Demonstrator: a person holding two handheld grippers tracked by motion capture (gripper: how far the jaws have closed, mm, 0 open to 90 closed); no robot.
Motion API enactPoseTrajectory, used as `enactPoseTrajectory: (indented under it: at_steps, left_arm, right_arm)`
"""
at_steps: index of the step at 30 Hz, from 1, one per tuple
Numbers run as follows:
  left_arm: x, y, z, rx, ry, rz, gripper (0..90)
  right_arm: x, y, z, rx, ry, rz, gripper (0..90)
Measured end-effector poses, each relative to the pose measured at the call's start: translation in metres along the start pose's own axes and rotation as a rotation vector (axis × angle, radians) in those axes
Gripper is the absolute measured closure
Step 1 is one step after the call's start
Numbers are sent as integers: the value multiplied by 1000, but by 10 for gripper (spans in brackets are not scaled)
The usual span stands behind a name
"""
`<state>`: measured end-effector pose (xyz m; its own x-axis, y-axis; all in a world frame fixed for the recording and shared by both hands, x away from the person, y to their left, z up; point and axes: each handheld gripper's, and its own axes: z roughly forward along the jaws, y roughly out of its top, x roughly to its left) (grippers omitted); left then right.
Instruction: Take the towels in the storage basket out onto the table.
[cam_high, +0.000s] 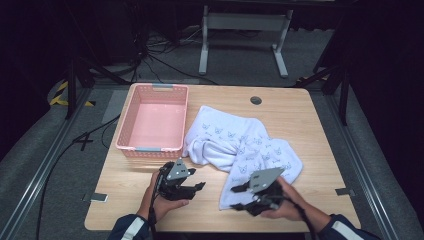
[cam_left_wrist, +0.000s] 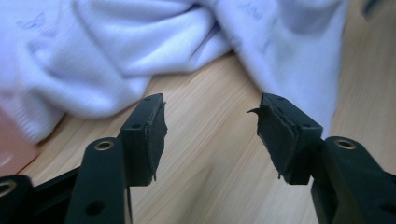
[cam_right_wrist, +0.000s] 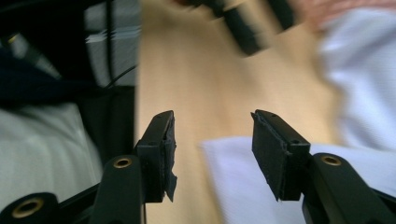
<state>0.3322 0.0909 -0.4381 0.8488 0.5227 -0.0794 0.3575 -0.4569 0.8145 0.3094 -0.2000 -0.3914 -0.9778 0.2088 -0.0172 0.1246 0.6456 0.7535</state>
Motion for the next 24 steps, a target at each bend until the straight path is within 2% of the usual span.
enactPoseTrajectory:
  at_steps: [1,2,3,4,5,6,7,9,10,11,13,14,16,18,20,21,23,24]
  left_arm:
    - [0,0,0,0,0,0,389]
    - [-4,5,5,-2,-20,11,389]
    - [-9,10,10,-10,-38,1,380]
    - [-13,13,15,-9,-53,5,369]
    - [-18,17,22,-6,-70,8,368]
    - [-25,22,30,9,-80,22,368]
    - [-33,26,40,31,-98,45,362]
    - [-46,32,61,122,-78,132,357]
    - [-46,32,61,122,-78,132,352]
    - [-48,31,66,132,-88,123,352]
    - [-45,28,75,175,-73,119,354]
    - [-43,27,77,177,-79,101,361]
    - [-39,24,80,204,-52,99,394]
    - [-35,21,82,207,-70,66,452]
    - [-31,22,82,203,-62,87,531]
    - [-30,22,82,201,-64,88,584]
    - [-29,22,82,196,-65,91,681]
    - [-27,21,81,201,-69,85,681]
  right_arm:
    - [0,0,0,0,0,0,489]
    - [-9,-4,-13,-14,-53,9,493]
    - [-21,-11,-29,-24,-115,39,505]
    - [-40,-26,-50,-12,-222,81,508]
    - [-50,-37,-59,33,-305,81,509]
    - [-50,-37,-59,33,-305,81,509]
    - [-60,-49,-67,74,-336,97,513]
    - [-75,-85,-86,109,-330,156,581]
    - [-75,-85,-86,109,-330,156,581]
    - [-73,-98,-92,116,-261,143,617]
    - [-62,-108,-93,143,-206,111,628]
    - [-54,-112,-91,164,-160,91,624]
    - [-45,-117,-84,198,-125,55,555]
    - [-42,-120,-76,208,-126,61,499]
    - [-41,-123,-68,238,-139,53,502]
    - [-42,-125,-62,262,-161,34,512]
    - [-44,-124,-59,237,-181,50,629]
    - [-44,-124,-59,237,-181,50,629]
